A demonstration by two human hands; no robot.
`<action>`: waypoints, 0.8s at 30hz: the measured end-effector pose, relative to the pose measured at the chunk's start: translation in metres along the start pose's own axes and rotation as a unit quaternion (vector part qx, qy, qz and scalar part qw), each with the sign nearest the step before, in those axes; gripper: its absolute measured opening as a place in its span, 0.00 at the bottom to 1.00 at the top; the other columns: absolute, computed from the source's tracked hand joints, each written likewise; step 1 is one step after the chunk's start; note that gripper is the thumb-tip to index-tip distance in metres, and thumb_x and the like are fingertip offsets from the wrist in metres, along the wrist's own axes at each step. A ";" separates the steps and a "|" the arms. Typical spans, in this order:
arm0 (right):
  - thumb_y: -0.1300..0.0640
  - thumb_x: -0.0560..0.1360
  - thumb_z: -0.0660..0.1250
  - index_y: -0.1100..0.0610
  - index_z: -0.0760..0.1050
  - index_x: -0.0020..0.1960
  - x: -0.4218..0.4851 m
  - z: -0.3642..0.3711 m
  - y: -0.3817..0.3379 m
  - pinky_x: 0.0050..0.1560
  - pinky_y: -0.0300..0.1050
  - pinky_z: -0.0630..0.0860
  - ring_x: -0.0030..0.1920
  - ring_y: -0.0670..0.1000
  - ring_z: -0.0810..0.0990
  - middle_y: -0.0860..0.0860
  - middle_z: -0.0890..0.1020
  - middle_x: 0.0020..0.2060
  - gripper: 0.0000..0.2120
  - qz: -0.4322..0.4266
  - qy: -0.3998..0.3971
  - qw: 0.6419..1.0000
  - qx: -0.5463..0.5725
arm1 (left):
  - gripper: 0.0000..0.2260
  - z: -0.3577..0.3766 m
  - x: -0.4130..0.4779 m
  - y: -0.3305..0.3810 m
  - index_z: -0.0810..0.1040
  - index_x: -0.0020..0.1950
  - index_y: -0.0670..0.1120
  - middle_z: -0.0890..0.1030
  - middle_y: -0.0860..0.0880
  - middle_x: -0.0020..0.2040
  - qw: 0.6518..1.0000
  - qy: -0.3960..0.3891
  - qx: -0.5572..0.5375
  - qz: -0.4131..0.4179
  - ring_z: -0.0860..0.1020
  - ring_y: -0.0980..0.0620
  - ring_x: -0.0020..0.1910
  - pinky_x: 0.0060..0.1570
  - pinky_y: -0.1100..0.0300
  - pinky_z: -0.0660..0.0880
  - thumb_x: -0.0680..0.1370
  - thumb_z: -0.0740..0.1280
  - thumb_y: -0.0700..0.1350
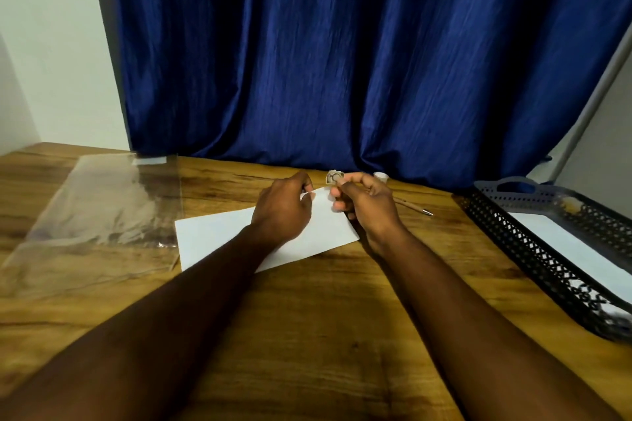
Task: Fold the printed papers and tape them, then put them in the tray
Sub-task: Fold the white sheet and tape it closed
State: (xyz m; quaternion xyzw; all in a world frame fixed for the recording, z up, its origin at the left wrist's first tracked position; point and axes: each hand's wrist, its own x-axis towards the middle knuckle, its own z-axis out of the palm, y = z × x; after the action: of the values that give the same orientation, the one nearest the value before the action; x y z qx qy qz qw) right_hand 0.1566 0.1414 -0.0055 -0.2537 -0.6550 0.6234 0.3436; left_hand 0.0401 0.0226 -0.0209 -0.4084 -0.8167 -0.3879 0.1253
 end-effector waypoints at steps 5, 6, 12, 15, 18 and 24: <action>0.54 0.81 0.73 0.55 0.87 0.52 -0.004 0.004 -0.003 0.24 0.36 0.72 0.31 0.43 0.81 0.50 0.88 0.39 0.05 0.029 0.005 0.999 0.028 | 0.05 -0.001 0.003 0.002 0.76 0.53 0.54 0.80 0.52 0.45 0.999 0.017 -0.010 -0.038 0.79 0.52 0.43 0.42 0.53 0.81 0.83 0.68 0.44; 0.54 0.81 0.73 0.55 0.87 0.52 -0.006 0.005 -0.003 0.24 0.36 0.71 0.30 0.43 0.79 0.50 0.87 0.38 0.05 0.041 0.013 0.999 0.029 | 0.04 -0.003 0.003 0.003 0.75 0.53 0.54 0.80 0.52 0.46 0.999 0.027 -0.011 -0.041 0.79 0.51 0.44 0.43 0.53 0.81 0.83 0.68 0.44; 0.55 0.78 0.77 0.59 0.86 0.55 -0.009 0.017 -0.015 0.24 0.35 0.68 0.30 0.44 0.76 0.50 0.85 0.39 0.09 0.053 0.070 0.993 0.077 | 0.01 -0.021 0.010 0.018 0.78 0.54 0.48 0.82 0.49 0.47 0.993 0.104 -0.050 -0.027 0.80 0.50 0.45 0.43 0.56 0.74 0.84 0.67 0.43; 0.56 0.80 0.75 0.61 0.85 0.56 -0.012 0.025 -0.022 0.26 0.36 0.67 0.30 0.43 0.76 0.51 0.85 0.39 0.10 0.054 0.037 0.990 0.123 | 0.03 -0.030 0.013 0.026 0.80 0.54 0.44 0.83 0.48 0.46 0.978 0.160 -0.132 -0.021 0.80 0.50 0.45 0.43 0.59 0.73 0.83 0.67 0.39; 0.53 0.79 0.76 0.59 0.85 0.54 -0.011 0.029 -0.025 0.27 0.36 0.69 0.31 0.43 0.78 0.49 0.85 0.39 0.09 0.044 0.035 0.991 0.125 | 0.08 -0.031 0.016 0.033 0.81 0.62 0.42 0.84 0.48 0.46 0.969 0.147 -0.195 -0.046 0.82 0.51 0.46 0.47 0.64 0.76 0.83 0.68 0.38; 0.53 0.79 0.76 0.58 0.87 0.53 0.000 0.028 -0.029 0.28 0.35 0.71 0.32 0.43 0.78 0.49 0.86 0.38 0.09 0.001 0.039 0.997 0.067 | 0.09 -0.018 0.024 0.035 0.85 0.57 0.45 0.88 0.47 0.48 0.883 0.037 -0.429 -0.184 0.87 0.50 0.45 0.40 0.60 0.82 0.84 0.66 0.37</action>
State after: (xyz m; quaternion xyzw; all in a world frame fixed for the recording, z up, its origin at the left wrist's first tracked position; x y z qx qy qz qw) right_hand 0.1379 0.1205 0.0233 -0.2553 -0.5973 0.6560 0.3844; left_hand 0.0493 0.0356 0.0220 -0.2494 -0.6254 -0.7318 -0.1057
